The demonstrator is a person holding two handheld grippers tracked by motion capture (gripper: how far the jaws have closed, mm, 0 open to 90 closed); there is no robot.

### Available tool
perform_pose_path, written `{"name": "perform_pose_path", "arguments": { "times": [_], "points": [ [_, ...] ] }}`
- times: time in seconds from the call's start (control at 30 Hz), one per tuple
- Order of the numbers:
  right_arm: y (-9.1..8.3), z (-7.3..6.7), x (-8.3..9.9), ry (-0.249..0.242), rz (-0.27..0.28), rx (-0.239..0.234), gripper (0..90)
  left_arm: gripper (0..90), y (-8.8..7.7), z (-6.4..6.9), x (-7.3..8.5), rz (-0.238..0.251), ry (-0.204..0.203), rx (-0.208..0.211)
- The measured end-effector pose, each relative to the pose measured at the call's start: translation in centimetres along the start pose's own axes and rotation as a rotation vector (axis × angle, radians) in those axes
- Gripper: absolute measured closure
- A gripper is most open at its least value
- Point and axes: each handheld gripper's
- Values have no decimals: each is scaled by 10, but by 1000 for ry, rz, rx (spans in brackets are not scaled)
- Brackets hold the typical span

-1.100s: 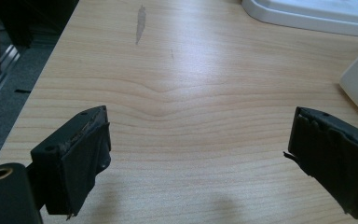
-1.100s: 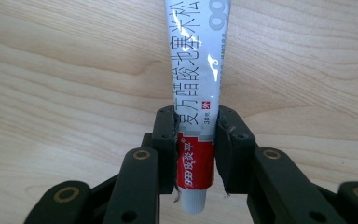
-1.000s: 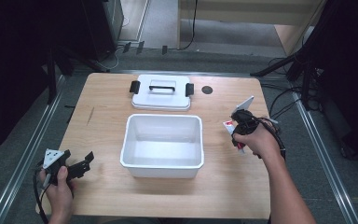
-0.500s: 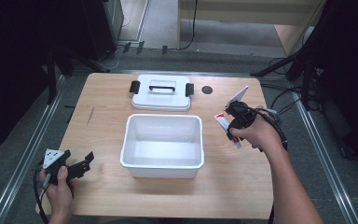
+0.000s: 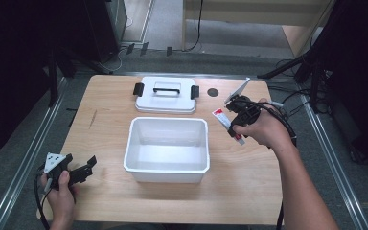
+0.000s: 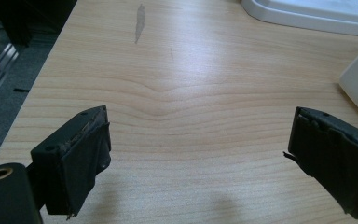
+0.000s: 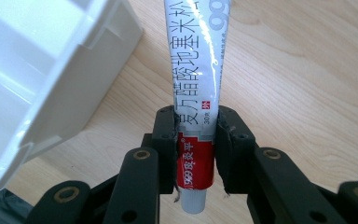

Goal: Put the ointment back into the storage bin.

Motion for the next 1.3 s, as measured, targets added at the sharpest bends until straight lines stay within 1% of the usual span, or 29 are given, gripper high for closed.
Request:
{"name": "perform_pose_path", "arguments": {
  "times": [0.07, 0.1, 0.17, 0.27, 0.4, 0.6, 0.7, 0.73, 0.8, 0.9, 1.0, 1.1, 1.13, 1.23, 1.3],
  "points": [
    [-4, -4, -2, -7, -1, -2, 725, 62, 0, 0, 0, 2, -2, 0],
    [-6, -5, -4, -23, 11, -5, 725, 62, 0, 0, 0, 0, 0, 1],
    [-8, -8, -6, -36, 14, -12, 725, 62, 0, 0, 0, 1, -3, 2],
    [-13, -14, -10, -69, 24, -16, 725, 62, 0, 0, 0, 4, -2, 2],
    [-21, -25, -16, -97, 42, -29, 724, 62, 0, 0, 0, 1, -1, -1],
    [-31, -44, -24, -153, 48, -32, 724, 62, 0, -1, 0, 1, -4, 3],
    [-33, -51, -28, -187, 48, -46, 724, 62, 0, -1, 0, 2, -4, 3],
    [-34, -54, -29, -189, 46, -53, 724, 62, 0, -1, 0, 2, -6, 3],
    [-34, -60, -31, -211, 42, -62, 724, 62, 0, -1, 0, 3, -7, 4],
    [-34, -67, -34, -259, 42, -77, 724, 62, 0, -1, 0, 5, -8, 5],
    [-32, -74, -36, -317, 42, -92, 724, 62, 0, -1, 0, 5, -9, 6],
    [-30, -80, -36, -395, 56, -122, 723, 62, 0, -1, 0, 6, -9, 6],
    [-29, -83, -36, -430, 65, -128, 723, 62, 0, -1, 0, 6, -9, 7],
    [-26, -89, -35, -558, 82, -148, 723, 62, 0, -1, 0, 6, -9, 7],
    [-23, -93, -34, -638, 81, -143, 723, 62, 0, -1, 0, 6, -8, 7]
  ]
}}
Point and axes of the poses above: each handheld gripper's, and its own axes: y roughly forward along the jaws, x roughly out of its underside, z roughly to its right, and after that the axes turned 1 degree about -x, right-handed
